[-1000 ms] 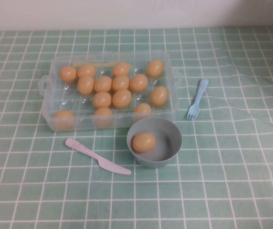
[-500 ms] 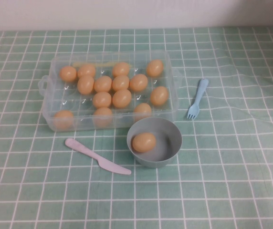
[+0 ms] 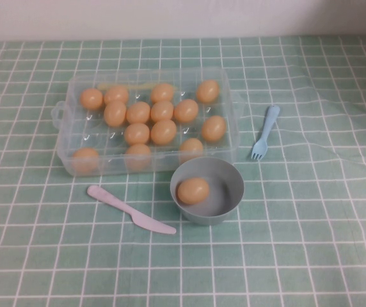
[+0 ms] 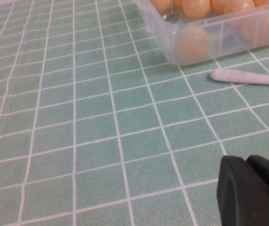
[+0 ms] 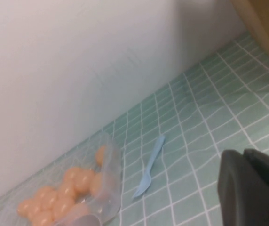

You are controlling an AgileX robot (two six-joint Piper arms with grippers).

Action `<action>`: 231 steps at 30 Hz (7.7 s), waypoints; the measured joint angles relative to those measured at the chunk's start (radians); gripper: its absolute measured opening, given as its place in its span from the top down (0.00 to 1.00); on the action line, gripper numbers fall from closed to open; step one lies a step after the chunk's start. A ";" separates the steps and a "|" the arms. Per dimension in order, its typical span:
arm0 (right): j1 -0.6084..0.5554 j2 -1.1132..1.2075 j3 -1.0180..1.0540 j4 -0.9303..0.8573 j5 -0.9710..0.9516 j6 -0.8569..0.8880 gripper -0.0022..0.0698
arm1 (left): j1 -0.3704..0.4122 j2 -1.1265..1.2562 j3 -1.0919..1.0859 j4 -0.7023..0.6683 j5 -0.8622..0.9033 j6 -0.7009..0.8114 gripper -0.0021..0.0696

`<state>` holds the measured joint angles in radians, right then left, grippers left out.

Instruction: Take an egg out of the egg box

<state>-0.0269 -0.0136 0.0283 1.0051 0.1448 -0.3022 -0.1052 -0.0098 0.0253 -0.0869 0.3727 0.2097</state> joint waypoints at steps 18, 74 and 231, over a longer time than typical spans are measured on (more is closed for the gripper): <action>0.000 0.599 -0.385 -0.195 0.519 -0.004 0.99 | 0.000 0.000 0.000 0.000 0.000 0.000 0.98; 0.640 2.139 -2.092 -0.838 1.079 0.520 0.38 | 0.000 0.000 0.000 0.000 0.000 0.000 0.98; 0.707 1.652 -1.416 -0.900 0.904 0.617 0.46 | 0.000 0.000 0.000 0.000 0.000 0.000 0.98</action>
<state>0.6802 1.6386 -1.3882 0.1049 1.0483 0.3147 -0.1052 -0.0098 0.0253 -0.0869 0.3727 0.2097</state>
